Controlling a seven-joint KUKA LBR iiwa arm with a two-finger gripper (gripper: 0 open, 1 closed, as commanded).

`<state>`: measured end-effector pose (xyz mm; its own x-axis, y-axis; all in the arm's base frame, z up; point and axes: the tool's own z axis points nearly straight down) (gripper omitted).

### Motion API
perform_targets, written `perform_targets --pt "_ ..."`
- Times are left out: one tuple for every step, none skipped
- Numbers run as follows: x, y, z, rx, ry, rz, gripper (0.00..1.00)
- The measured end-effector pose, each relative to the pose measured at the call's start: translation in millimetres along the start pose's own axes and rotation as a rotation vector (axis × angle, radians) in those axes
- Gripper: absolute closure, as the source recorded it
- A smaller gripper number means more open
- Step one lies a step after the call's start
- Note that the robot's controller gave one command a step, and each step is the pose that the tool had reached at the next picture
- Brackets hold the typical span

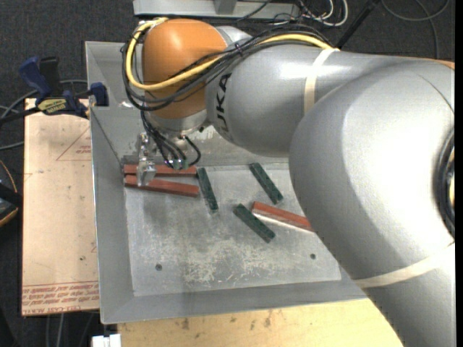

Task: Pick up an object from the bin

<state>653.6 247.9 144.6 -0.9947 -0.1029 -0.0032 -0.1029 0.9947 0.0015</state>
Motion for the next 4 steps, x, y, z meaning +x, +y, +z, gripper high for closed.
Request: perform_targets --pt "4.2 -9.2 -16.5 0.000 0.001 0.252 1.00" --pt "13.2 -0.3 -18.6 0.002 0.002 0.283 1.00" --pt "9.7 -6.0 -9.3 0.000 0.001 0.287 1.00" --pt "6.2 -5.3 -30.8 0.000 0.000 0.336 1.00"
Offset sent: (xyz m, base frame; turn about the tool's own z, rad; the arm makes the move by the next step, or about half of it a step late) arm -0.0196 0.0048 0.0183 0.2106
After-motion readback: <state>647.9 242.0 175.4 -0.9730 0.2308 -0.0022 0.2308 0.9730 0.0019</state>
